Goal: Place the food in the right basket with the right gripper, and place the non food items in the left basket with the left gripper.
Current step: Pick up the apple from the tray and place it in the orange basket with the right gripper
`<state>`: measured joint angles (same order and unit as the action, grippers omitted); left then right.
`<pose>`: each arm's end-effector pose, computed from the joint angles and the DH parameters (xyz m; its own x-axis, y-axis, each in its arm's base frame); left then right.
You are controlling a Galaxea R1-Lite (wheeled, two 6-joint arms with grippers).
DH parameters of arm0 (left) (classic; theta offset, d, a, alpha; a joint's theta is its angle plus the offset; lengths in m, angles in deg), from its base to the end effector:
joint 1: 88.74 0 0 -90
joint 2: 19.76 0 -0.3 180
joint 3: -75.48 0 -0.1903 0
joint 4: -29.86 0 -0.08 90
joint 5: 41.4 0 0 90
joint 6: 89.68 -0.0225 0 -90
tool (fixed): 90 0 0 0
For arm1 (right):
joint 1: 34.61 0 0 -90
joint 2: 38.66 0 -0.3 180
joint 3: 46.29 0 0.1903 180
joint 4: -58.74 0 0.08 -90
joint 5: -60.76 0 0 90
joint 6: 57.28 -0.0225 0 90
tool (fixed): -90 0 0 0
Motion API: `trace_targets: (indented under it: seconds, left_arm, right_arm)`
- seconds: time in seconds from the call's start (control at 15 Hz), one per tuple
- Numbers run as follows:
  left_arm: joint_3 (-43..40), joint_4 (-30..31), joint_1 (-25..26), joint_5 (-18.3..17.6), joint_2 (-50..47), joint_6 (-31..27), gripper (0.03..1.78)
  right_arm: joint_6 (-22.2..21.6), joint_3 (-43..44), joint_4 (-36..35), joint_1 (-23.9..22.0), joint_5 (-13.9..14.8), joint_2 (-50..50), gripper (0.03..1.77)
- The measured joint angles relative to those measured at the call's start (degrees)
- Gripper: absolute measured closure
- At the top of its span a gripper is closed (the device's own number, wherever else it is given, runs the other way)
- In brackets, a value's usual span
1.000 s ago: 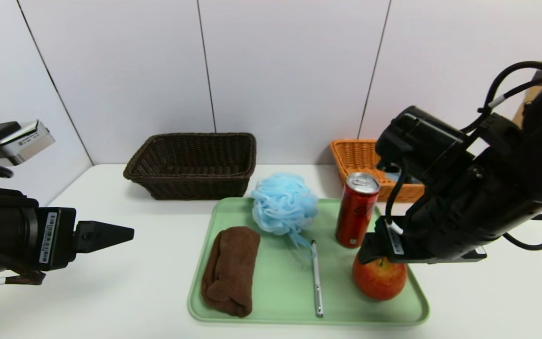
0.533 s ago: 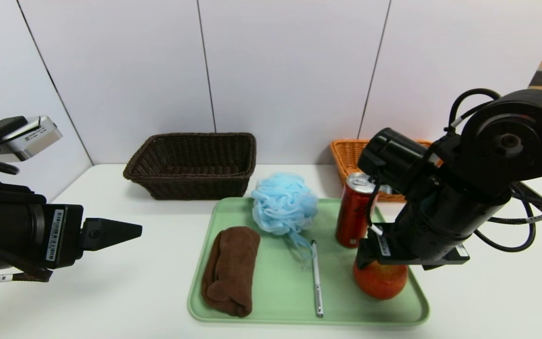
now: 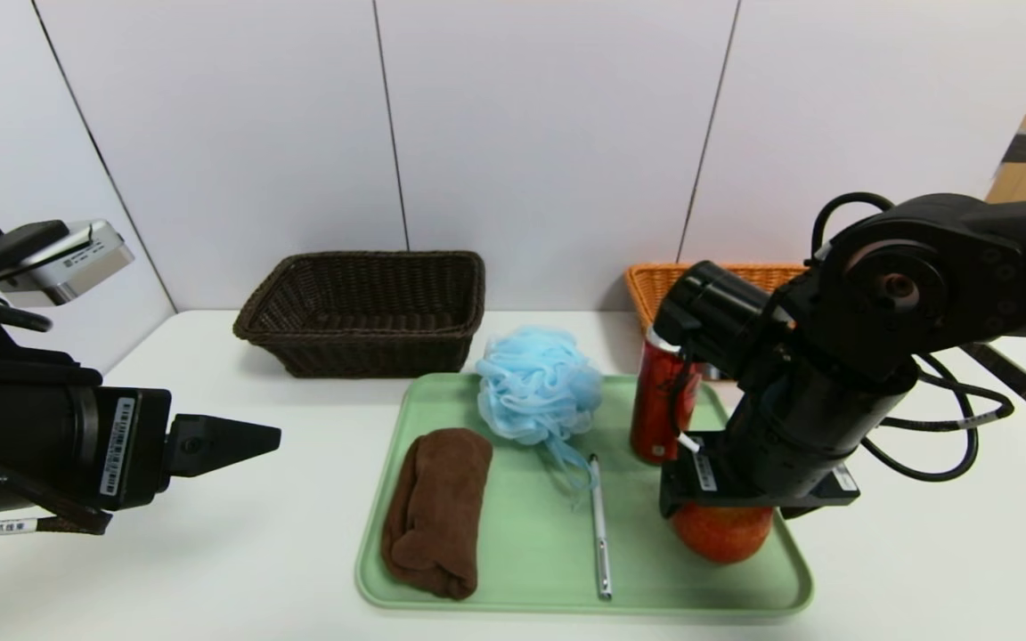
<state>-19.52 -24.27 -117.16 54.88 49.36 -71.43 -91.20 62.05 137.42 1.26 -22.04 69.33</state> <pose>0.1388 -0.0723 0.2690 0.7386 -0.2753 -0.6154 0.2070 0.9613 -0.1816 0.2477 0.1756 0.1863 0.2361 0.0160 -0.9716 -0.0225 0.9997 0.0110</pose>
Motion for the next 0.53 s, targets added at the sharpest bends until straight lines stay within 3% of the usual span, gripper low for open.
trace_targets:
  seconds: [0.33, 0.53]
  left_arm:
    - [0.00, 0.00, -0.20, 0.00, 0.04, -0.01, 0.12]
    - [-0.04, 0.00, -0.60, 0.00, 0.01, -0.01, 0.12]
  right_arm:
    - [-0.11, -0.02, -0.06, 0.61, 0.11, 0.83, 0.09]
    - [-0.24, -0.13, 0.00, 0.65, 0.07, 0.61, 0.52]
